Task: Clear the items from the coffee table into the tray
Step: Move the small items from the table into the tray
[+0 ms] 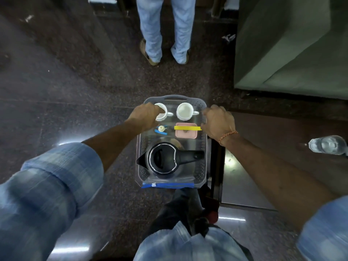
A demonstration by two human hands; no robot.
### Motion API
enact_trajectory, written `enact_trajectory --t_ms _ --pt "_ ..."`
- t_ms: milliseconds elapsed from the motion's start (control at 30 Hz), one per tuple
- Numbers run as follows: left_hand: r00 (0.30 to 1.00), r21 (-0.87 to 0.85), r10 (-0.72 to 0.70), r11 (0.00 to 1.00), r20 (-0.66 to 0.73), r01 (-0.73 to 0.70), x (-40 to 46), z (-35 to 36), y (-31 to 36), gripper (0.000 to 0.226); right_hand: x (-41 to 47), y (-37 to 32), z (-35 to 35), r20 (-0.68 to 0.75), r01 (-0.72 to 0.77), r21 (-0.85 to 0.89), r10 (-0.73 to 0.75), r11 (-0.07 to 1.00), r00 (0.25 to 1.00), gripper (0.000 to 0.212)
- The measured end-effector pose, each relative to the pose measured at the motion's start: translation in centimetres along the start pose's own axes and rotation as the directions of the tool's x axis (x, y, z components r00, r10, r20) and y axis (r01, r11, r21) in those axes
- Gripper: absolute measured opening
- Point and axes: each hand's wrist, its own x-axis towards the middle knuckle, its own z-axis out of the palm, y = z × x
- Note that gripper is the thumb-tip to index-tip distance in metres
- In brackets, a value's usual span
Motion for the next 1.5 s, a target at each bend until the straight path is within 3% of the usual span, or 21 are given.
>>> enact_trajectory --t_ms 167,333,533,900,1033,1333,1500 --pt "0.977 -0.027 0.214 0.976 -0.017 -0.214 0.7 -5.4 6.8 0.054 -4.4 4.8 -3.3 -0.084 -0.131 0.118 0.141 0.984 0.986 0.036" --pt "0.895 -0.056 0.445 0.893 -0.033 -0.446 1.8 -8.8 18.7 0.049 -10.1 12.0 -5.1 -0.114 -0.287 0.178 0.310 0.941 0.944 0.037" --pt "0.831 -0.043 0.555 0.830 -0.015 -0.556 2.7 -8.0 32.5 0.062 -16.9 22.9 -5.2 -0.131 -0.430 0.226 0.464 0.874 0.876 0.036" --pt "0.834 0.016 0.552 0.834 0.020 -0.552 2.2 -2.9 54.4 0.058 -29.5 43.5 -4.6 -0.158 -0.565 0.378 0.653 0.733 0.741 0.029" --pt "0.802 0.002 0.585 0.808 0.121 -0.589 2.2 0.2 59.9 0.062 -32.3 49.5 -2.9 -0.086 -0.619 0.475 0.733 0.626 0.675 0.033" --pt "0.802 0.024 0.537 0.827 0.263 -0.562 3.9 11.8 63.6 0.066 -33.1 57.9 5.7 0.046 -0.724 0.549 0.850 0.417 0.524 0.051" --pt "0.843 -0.029 0.443 0.889 0.307 -0.456 4.9 18.7 63.7 0.064 -30.7 61.5 11.6 0.113 -0.744 0.558 0.854 0.368 0.508 0.058"
